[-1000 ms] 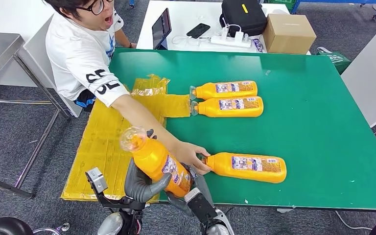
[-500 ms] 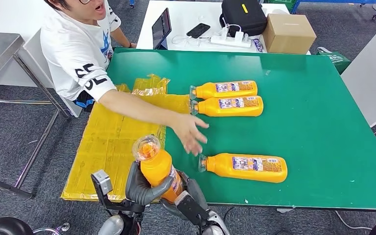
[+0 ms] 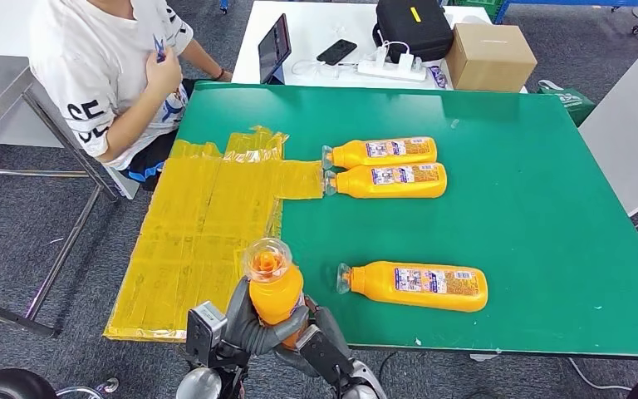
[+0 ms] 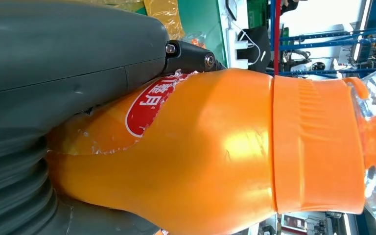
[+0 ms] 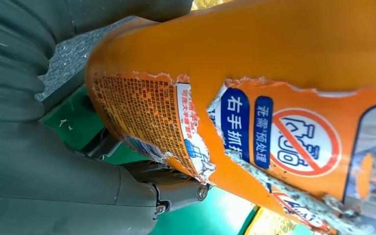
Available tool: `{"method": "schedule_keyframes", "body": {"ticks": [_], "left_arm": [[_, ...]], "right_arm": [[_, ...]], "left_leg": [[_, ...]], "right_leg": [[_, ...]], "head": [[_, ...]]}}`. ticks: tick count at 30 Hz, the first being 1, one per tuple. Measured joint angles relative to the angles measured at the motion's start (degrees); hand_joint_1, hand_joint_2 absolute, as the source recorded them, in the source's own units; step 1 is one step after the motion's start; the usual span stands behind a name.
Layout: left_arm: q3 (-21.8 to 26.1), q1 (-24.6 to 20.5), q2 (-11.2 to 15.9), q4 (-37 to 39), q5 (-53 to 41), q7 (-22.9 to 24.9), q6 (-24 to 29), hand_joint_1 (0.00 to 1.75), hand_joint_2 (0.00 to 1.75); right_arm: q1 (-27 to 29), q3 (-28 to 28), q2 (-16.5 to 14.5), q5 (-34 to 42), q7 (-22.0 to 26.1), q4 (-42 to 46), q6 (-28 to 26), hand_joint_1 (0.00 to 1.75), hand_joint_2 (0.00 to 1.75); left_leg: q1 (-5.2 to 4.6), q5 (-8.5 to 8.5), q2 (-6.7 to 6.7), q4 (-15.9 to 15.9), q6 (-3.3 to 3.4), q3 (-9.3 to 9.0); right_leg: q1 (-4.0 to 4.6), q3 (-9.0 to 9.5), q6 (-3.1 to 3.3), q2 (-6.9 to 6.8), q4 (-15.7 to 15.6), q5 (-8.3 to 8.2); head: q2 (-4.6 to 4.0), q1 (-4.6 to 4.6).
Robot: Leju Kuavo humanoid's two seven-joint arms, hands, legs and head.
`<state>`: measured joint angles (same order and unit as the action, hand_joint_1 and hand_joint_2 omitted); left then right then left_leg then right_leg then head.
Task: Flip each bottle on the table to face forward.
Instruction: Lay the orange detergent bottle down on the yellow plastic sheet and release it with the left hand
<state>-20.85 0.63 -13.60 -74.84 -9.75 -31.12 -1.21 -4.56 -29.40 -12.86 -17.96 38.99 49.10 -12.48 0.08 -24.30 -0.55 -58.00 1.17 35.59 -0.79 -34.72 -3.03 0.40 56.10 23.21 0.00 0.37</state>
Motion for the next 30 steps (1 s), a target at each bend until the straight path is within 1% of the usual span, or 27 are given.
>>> {"method": "schedule_keyframes", "body": {"ticks": [8,10,12,13,14,16,17,18,21,24,27,30], "left_arm": [[0.0,0.0,0.0,0.0,0.0,0.1,-0.3,1.75,1.75],[0.1,0.0,0.0,0.0,1.2,0.3,-1.7,1.75,1.75],[0.4,-0.1,0.3,0.1,4.2,1.0,-4.7,1.75,1.75],[0.7,-0.2,0.4,0.2,6.4,1.5,-6.8,1.75,1.75],[1.0,-0.2,0.6,0.3,9.0,2.0,-9.0,1.75,1.75],[1.6,-0.4,1.2,0.8,13.8,3.1,-13.1,1.75,1.75],[1.7,-0.4,1.5,1.1,15.8,3.4,-14.7,1.75,1.75],[1.8,-0.4,1.7,1.3,17.3,3.7,-15.9,1.75,1.75],[1.8,-0.3,2.2,1.7,20.6,4.2,-17.6,1.75,1.75],[1.9,-0.4,2.5,1.4,22.4,4.3,-17.4,1.75,1.75],[2.3,-0.8,2.6,0.1,22.6,4.1,-15.8,1.75,1.75],[3.5,-1.4,2.5,-1.8,22.7,3.9,-13.0,1.75,1.75]], "right_arm": [[0.3,0.0,0.0,0.1,0.0,0.0,0.0,1.75,1.75],[0.4,0.0,0.0,0.3,0.1,0.0,0.1,1.75,1.75],[0.6,0.0,0.0,0.4,0.2,0.0,0.1,1.75,1.75],[0.7,0.0,0.0,0.4,0.3,0.0,0.2,1.47,1.75],[0.8,0.0,0.0,0.3,0.5,0.0,0.2,1.04,1.75],[0.9,0.0,-0.1,0.0,0.9,0.0,0.0,0.17,0.87],[0.9,0.0,-0.1,-0.3,1.0,0.1,-0.4,0.0,0.44],[1.0,0.0,-0.2,-0.5,1.1,0.2,-0.9,0.0,0.0],[1.2,-0.1,-0.3,-1.4,1.1,1.3,-2.5,0.0,0.0],[1.9,-0.2,-0.1,-2.3,0.9,4.2,-3.4,0.0,0.0],[3.0,-0.2,0.1,-2.6,0.6,7.8,-3.9,0.0,0.0],[4.3,-0.1,0.5,-1.8,0.5,13.0,-4.4,0.0,0.0]], "left_leg": [[0.0,0.0,0.0,0.0,0.0,0.0],[0.0,0.0,0.0,0.0,0.0,0.0],[0.0,0.0,0.0,0.0,0.0,0.0],[0.0,0.0,0.0,0.0,0.0,0.0],[0.0,0.0,0.0,0.0,0.0,0.0],[0.01,0.0,0.01,0.0,0.0,0.0],[0.01,0.0,0.0,0.0,0.0,0.0],[0.01,0.0,-0.01,0.0,-0.01,0.0],[0.01,0.01,-0.01,0.0,-0.01,0.01],[0.0,0.01,-0.04,0.0,-0.01,0.01],[0.0,0.01,-0.06,0.0,0.0,0.01],[0.0,0.02,-0.06,0.0,-0.01,0.01]], "right_leg": [[0.0,0.0,0.0,0.0,0.0,0.0],[0.0,0.0,0.0,0.0,0.0,0.0],[0.0,0.0,0.0,0.0,0.0,0.0],[0.0,0.0,0.0,0.0,0.0,0.0],[0.0,0.0,0.0,0.0,0.0,0.0],[0.01,0.0,0.0,0.0,0.0,0.0],[0.01,0.0,0.0,0.0,0.0,0.0],[0.01,0.0,0.0,-0.01,0.0,0.0],[0.0,0.0,0.0,-0.01,0.0,0.0],[0.0,0.02,0.0,-0.02,0.0,0.0],[0.0,0.03,0.0,-0.03,0.0,0.0],[0.0,0.03,0.0,-0.03,0.0,-0.01]], "head": [[0.0,-0.01],[0.0,-0.01],[0.0,-0.01],[0.0,0.0],[0.0,0.0],[0.0,-0.01],[0.0,-0.02],[0.0,-0.01],[0.0,0.0],[0.0,0.01],[0.0,0.01],[0.0,0.02]]}}
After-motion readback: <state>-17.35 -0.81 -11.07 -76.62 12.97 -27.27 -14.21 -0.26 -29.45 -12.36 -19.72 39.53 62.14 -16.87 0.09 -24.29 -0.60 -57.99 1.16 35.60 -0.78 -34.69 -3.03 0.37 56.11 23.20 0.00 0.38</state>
